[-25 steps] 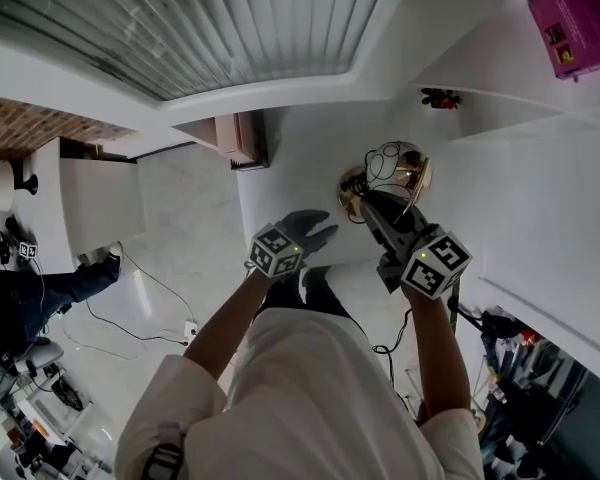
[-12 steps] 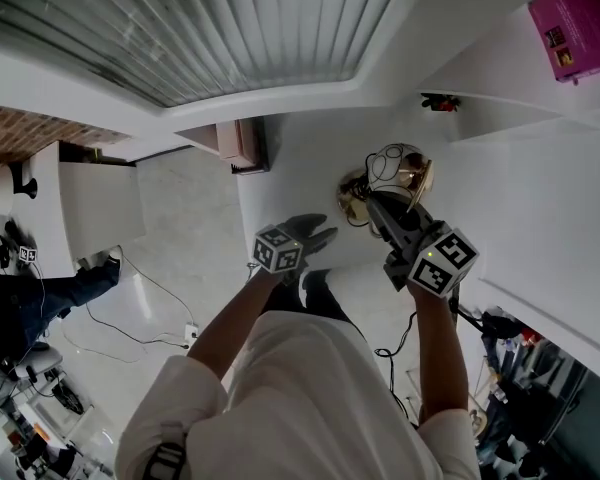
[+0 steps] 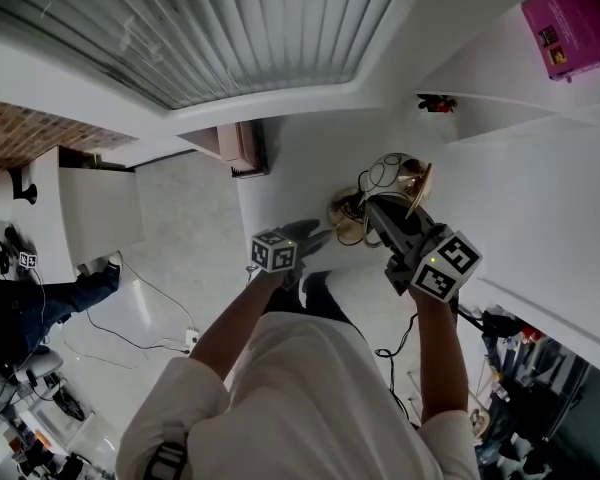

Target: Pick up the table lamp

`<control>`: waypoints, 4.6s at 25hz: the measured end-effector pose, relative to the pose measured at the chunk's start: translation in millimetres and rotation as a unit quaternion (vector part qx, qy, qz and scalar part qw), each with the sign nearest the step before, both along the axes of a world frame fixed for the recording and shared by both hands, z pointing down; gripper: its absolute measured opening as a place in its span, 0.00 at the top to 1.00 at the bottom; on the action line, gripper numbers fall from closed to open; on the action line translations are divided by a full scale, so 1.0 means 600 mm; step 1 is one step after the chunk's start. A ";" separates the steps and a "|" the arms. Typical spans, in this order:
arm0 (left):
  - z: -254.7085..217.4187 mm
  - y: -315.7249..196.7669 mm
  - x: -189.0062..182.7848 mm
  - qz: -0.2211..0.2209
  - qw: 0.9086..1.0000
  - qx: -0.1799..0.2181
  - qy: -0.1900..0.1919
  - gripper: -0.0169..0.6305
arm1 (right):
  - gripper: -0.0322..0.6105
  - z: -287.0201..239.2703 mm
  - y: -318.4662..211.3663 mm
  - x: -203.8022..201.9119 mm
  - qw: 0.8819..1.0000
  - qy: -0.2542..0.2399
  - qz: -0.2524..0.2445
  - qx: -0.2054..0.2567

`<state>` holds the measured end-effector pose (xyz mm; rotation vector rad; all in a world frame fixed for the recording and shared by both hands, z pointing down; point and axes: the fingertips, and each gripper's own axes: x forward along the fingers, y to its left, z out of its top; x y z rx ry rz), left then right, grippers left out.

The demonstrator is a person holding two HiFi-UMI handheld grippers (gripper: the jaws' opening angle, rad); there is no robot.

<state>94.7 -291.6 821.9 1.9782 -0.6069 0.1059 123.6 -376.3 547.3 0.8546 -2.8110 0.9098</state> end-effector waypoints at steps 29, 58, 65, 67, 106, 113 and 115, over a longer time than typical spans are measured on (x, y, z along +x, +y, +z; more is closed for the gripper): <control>-0.006 0.031 0.036 -0.047 0.951 -0.168 0.256 0.72 | 0.93 -0.154 0.087 -0.083 0.998 0.005 -0.017 0.055; -0.083 0.116 -0.030 -0.007 0.949 -0.173 0.262 0.76 | 0.93 -0.234 0.199 -0.140 0.994 0.027 0.004 0.106; -0.092 0.155 -0.012 0.005 0.953 -0.166 0.254 0.76 | 0.93 -0.245 0.243 -0.122 0.994 0.022 -0.002 0.109; -0.105 0.169 -0.003 0.012 0.953 -0.155 0.260 0.75 | 0.93 -0.249 0.260 -0.113 0.994 0.020 -0.007 0.112; -0.152 0.437 0.009 -0.058 0.964 -0.103 0.236 0.75 | 0.93 -0.314 0.589 -0.068 0.982 0.005 -0.111 0.156; -0.160 0.443 -0.031 -0.039 0.964 -0.107 0.241 0.75 | 0.93 -0.321 0.595 -0.117 0.982 0.008 -0.095 0.161; -0.172 0.440 -0.042 -0.027 0.962 -0.099 0.254 0.75 | 0.93 -0.323 0.594 -0.131 0.983 0.011 -0.085 0.161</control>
